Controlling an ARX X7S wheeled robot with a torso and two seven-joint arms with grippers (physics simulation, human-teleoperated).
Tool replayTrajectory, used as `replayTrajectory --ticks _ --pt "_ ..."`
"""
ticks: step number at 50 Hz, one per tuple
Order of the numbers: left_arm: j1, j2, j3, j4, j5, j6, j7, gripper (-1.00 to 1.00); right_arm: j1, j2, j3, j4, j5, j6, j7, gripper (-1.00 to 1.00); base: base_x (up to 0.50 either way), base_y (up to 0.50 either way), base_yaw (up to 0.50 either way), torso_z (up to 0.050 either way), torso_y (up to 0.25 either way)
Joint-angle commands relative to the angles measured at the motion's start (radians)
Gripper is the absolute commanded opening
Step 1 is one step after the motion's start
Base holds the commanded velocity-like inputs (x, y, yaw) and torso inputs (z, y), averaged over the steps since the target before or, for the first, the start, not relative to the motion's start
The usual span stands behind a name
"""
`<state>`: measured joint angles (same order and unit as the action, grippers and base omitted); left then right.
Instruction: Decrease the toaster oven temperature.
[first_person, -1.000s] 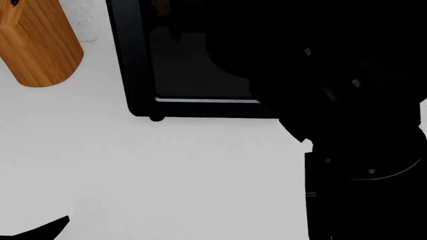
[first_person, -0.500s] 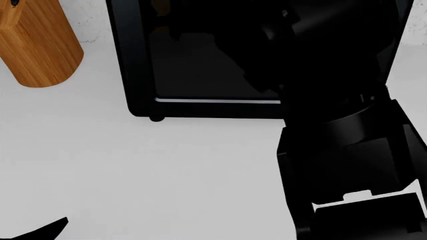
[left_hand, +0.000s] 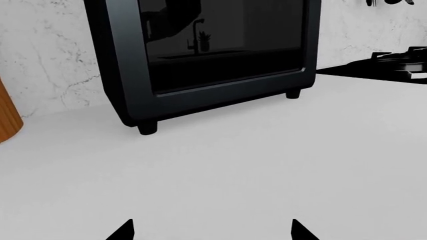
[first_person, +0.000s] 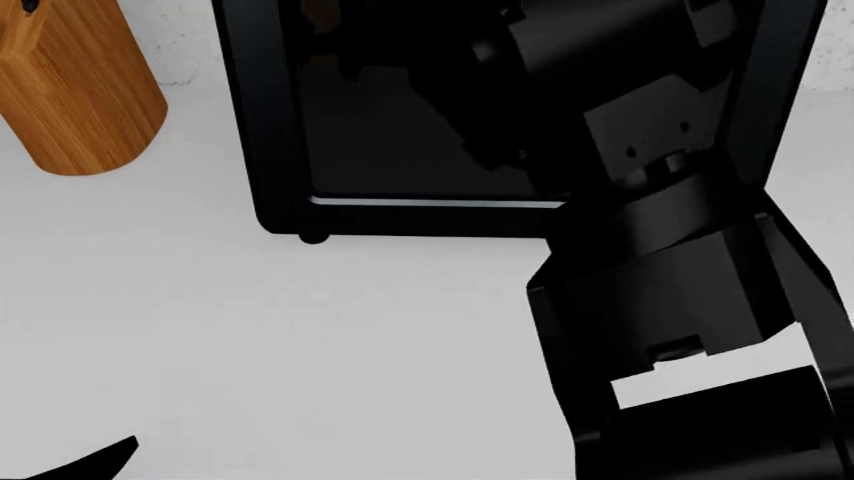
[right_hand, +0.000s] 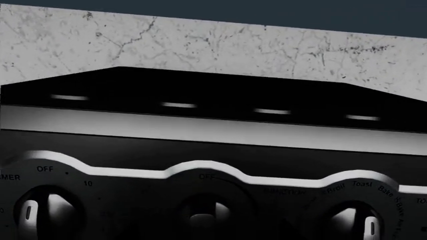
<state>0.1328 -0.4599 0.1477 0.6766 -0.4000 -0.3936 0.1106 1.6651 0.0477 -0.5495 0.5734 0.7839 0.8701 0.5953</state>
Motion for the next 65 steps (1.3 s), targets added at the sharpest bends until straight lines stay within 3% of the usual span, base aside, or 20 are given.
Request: replayTrajectory --ticks 1,13,14,28,36,57,65 --pt "-0.004 0.011 0.003 -0.062 0.067 -0.004 0.025 1.0 0.011 -0.017 -0.025 0.071 -0.019 -0.023 -0.036 1.0 0.0 0.0 0.0 0.0 0.0" --pt "-0.014 0.011 0.005 -0.069 0.061 -0.009 0.022 1.0 0.028 -0.027 -0.063 0.155 -0.012 -0.06 -0.073 1.0 0.02 0.0 0.0 0.0 0.0" --pt "-0.013 0.011 0.005 -0.069 0.062 -0.008 0.021 1.0 0.028 -0.025 -0.07 0.154 -0.017 -0.061 -0.062 -1.0 0.02 0.0 0.01 0.0 0.0" --pt "-0.025 0.009 0.011 -0.082 0.064 -0.005 0.021 1.0 0.023 -0.002 -0.115 0.109 -0.007 -0.024 -0.028 -1.0 0.02 0.0 0.01 0.0 0.0" --pt "-0.029 0.008 0.013 -0.083 0.064 -0.007 0.018 1.0 0.048 0.019 -0.21 0.053 -0.04 0.034 -0.057 -1.0 0.01 0.0 0.0 0.0 0.0" --pt "-0.055 0.001 0.011 -0.091 0.044 -0.019 0.02 1.0 0.197 -0.001 -0.77 0.013 -0.24 0.141 -0.47 -1.0 0.01 0.0 0.0 -0.001 0.0" --pt "-0.065 -0.006 0.01 -0.074 0.035 -0.042 0.014 1.0 0.212 0.002 -0.9 -0.056 -0.27 0.177 -0.542 -1.0 0.0 0.0 0.0 -0.003 0.0"
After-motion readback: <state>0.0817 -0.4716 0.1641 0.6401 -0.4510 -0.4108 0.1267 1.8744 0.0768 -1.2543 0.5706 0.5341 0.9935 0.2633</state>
